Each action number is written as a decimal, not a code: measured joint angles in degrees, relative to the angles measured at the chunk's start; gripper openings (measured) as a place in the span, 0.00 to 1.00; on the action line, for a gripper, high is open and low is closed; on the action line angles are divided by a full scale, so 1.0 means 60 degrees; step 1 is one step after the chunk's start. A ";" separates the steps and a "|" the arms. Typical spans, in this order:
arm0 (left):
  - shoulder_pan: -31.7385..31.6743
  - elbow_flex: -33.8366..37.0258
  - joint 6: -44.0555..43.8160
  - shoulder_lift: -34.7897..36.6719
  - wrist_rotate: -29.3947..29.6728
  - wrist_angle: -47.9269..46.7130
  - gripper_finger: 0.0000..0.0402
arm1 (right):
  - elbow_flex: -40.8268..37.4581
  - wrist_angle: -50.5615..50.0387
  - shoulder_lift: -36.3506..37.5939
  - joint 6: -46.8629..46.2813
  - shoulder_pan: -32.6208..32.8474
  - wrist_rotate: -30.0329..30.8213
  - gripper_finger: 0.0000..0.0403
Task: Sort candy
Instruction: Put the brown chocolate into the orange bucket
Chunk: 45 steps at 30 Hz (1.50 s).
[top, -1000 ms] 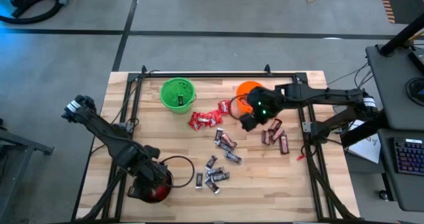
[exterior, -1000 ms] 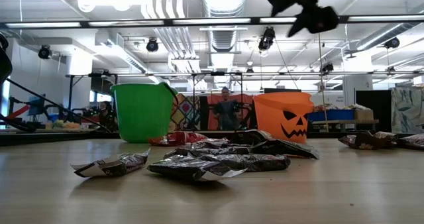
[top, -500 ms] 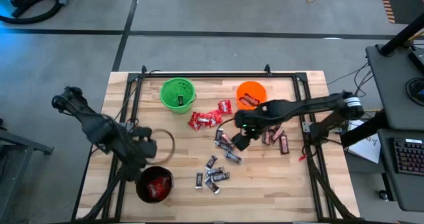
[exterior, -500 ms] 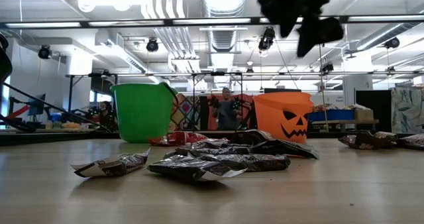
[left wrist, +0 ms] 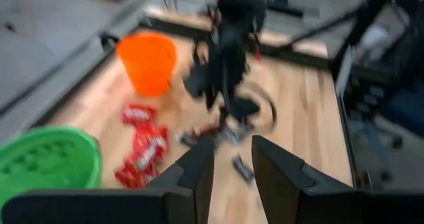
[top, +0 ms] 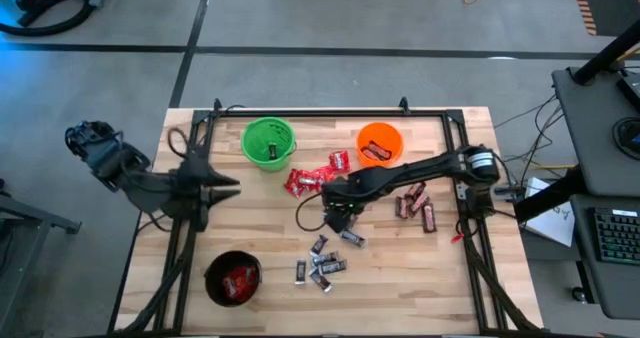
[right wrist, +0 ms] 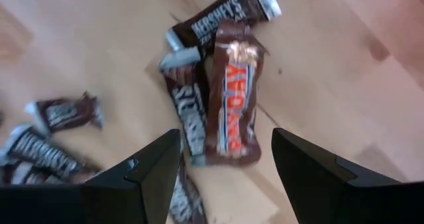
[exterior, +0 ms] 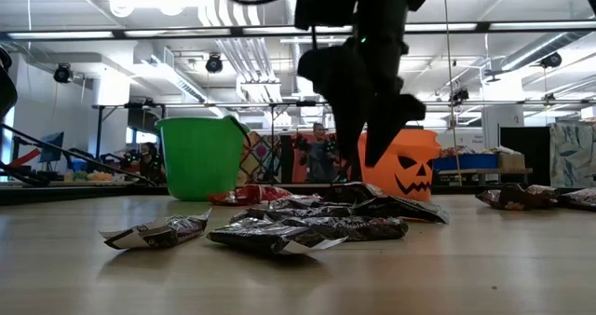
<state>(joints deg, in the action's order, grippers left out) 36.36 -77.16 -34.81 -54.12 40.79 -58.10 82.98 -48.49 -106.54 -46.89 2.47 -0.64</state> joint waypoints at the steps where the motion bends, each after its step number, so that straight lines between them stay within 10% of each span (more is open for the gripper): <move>1: 0.0000 0.0003 0.0075 0.0087 0.0243 0.0109 0.21 | 0.0072 0.0018 -0.0137 0.0002 -0.0009 0.0032 0.57; 10: 0.0000 0.0025 0.0470 0.0508 0.1874 0.0549 0.21 | 0.0197 0.0007 -0.0836 0.0169 -0.0147 0.0108 0.57; 45: -0.0168 0.0559 0.0090 0.0722 0.2395 0.1041 0.21 | 0.0642 0.0142 0.0117 0.0742 -0.0583 -0.0174 0.10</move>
<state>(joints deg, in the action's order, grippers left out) 35.35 -73.80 -34.27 -49.79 55.16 -51.85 86.83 -47.64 -105.84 -42.43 -1.03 -1.68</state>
